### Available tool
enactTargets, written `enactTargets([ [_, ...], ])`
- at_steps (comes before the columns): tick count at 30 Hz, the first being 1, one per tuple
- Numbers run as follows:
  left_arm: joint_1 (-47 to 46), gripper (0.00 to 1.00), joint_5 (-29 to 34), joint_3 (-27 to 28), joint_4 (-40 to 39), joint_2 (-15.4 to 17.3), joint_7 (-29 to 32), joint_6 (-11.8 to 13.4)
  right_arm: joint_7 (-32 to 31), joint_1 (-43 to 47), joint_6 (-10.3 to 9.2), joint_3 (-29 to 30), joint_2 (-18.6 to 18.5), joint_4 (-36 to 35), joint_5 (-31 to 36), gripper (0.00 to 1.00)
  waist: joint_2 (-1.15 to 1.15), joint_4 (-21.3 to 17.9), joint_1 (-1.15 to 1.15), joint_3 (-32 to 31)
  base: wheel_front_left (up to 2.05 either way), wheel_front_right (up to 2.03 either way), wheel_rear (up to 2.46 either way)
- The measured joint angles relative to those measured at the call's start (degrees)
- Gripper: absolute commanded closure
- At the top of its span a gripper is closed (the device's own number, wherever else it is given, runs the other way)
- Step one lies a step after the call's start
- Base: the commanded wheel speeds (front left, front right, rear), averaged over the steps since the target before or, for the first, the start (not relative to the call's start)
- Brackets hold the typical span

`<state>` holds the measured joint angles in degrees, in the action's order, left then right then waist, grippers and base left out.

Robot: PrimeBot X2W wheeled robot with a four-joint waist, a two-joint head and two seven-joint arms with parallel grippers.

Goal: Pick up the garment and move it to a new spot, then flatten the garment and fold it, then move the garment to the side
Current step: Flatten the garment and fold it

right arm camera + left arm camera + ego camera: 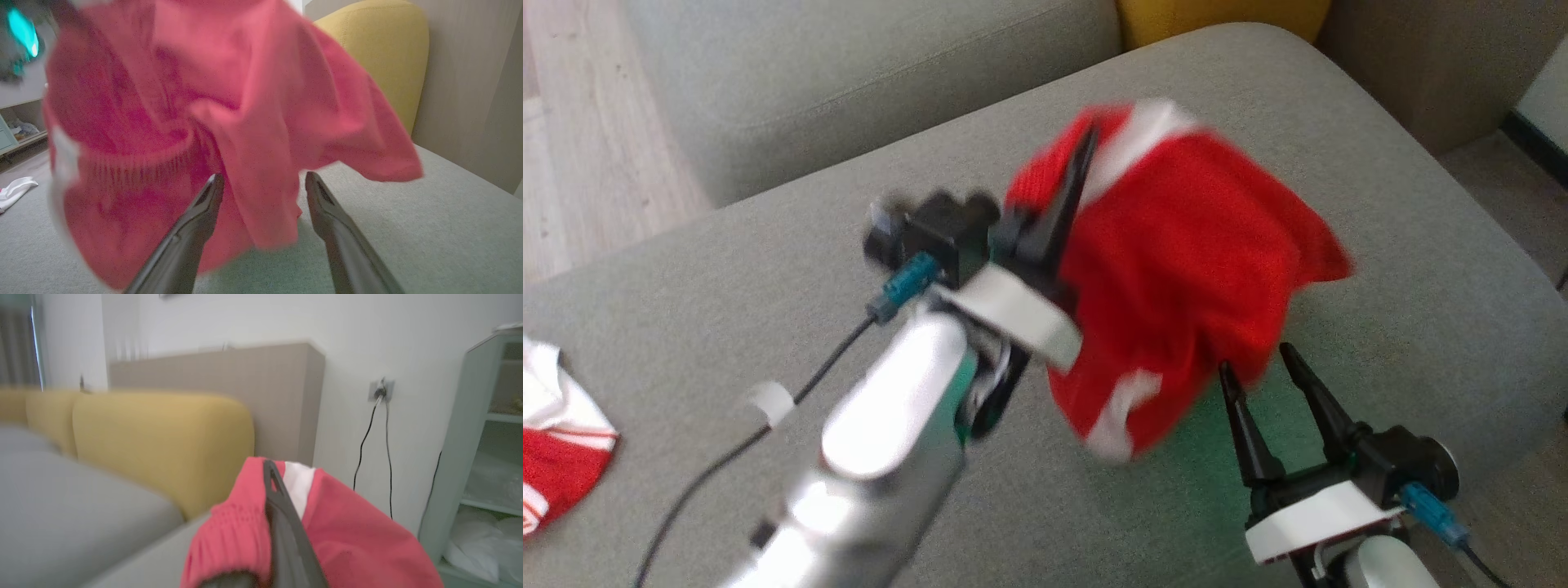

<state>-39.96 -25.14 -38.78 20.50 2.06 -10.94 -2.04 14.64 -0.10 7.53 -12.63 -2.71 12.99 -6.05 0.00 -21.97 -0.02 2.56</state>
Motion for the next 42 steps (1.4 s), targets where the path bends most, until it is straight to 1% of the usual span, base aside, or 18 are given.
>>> enactTargets([
  [3,6.09,1.00,-8.06,-0.18,5.15,-0.16,6.54,-1.40,0.00,0.10,0.00,0.33,-0.01,-0.53,-0.01,0.00,0.00,0.88,0.01,0.68,0.00,0.00,0.00],
  [5,11.88,1.00,-14.43,-0.62,8.66,0.04,9.34,-2.37,0.00,0.11,0.00,0.43,0.00,-0.63,-0.01,0.00,0.00,1.49,0.02,1.50,0.00,0.00,0.00],
  [6,14.49,1.00,-16.52,-0.92,10.36,0.26,9.59,-2.61,0.00,0.10,0.00,0.49,0.00,-0.63,0.00,0.00,0.00,1.83,0.02,1.94,0.00,0.00,0.00],
  [8,17.75,1.00,-17.95,-2.07,13.15,0.84,8.90,-3.09,0.00,0.03,0.00,0.56,0.01,-0.65,-0.01,0.00,0.00,2.52,0.02,2.86,0.00,0.00,0.00],
  [9,18.34,0.93,-18.57,-2.42,13.94,0.91,7.95,-3.11,0.00,0.03,0.00,0.57,0.02,-0.65,-0.01,0.00,0.00,2.89,0.02,3.31,0.00,0.00,0.00],
  [10,18.29,0.33,-19.61,-2.76,14.24,0.88,6.71,-3.46,0.00,0.01,0.00,0.70,0.02,-0.66,-0.01,0.00,0.00,3.29,0.02,3.71,0.00,0.00,0.00],
  [11,17.94,0.00,-20.75,-3.28,14.17,0.88,5.59,-3.61,0.00,-0.04,0.00,0.81,0.02,-0.68,-0.01,0.00,0.00,3.70,0.02,4.10,0.00,0.00,0.00],
  [16,17.69,0.00,-27.61,-6.49,12.52,0.77,1.70,-4.03,0.00,-0.45,0.00,1.27,0.02,-0.73,-0.01,0.00,0.00,6.33,0.03,5.18,0.00,0.00,0.00],
  [22,18.35,0.00,-32.00,-9.33,11.72,0.79,1.90,-4.00,0.00,-0.45,0.00,1.27,0.02,-0.69,-0.01,0.00,0.00,7.78,0.02,5.01,0.00,0.00,0.00],
  [29,18.34,0.00,-36.12,-10.73,11.26,0.79,3.44,-2.94,0.00,-0.45,0.00,1.05,0.02,-0.48,-0.01,0.00,0.00,7.68,0.02,4.50,0.00,0.00,0.00],
  [30,18.34,0.13,-36.48,-10.99,11.26,0.79,3.68,-2.66,0.00,-0.45,0.00,1.00,0.02,-0.48,-0.01,0.00,0.00,7.56,0.02,4.47,0.00,0.00,0.00],
  [32,18.35,0.60,-37.26,-11.10,11.15,0.79,3.79,-2.49,0.00,-0.45,0.00,0.98,0.02,-0.46,0.00,0.00,0.00,7.31,0.02,4.41,0.00,0.00,0.00],
  [33,18.35,0.73,-37.57,-11.09,11.06,0.79,3.74,-2.44,0.00,-0.45,0.00,1.01,0.02,-0.46,0.00,0.00,0.00,7.24,0.02,4.38,0.00,0.00,0.00],
  [34,18.35,1.00,-37.40,-11.10,11.01,0.79,3.20,-2.41,0.00,-0.44,0.00,1.09,0.02,-0.46,0.00,0.00,0.00,7.23,0.02,4.36,0.00,0.00,0.00],
  [39,18.36,1.00,-37.30,-11.02,9.91,1.15,2.21,-1.93,0.00,-0.32,0.00,1.68,0.02,-0.48,0.04,0.00,0.00,7.66,0.02,4.14,0.00,0.00,0.00],
  [42,18.36,1.00,-37.29,-10.99,7.20,2.55,2.29,-2.00,0.00,-0.24,0.00,2.16,0.02,-0.51,0.08,0.00,0.00,8.52,0.02,4.02,0.00,0.00,0.00],
])
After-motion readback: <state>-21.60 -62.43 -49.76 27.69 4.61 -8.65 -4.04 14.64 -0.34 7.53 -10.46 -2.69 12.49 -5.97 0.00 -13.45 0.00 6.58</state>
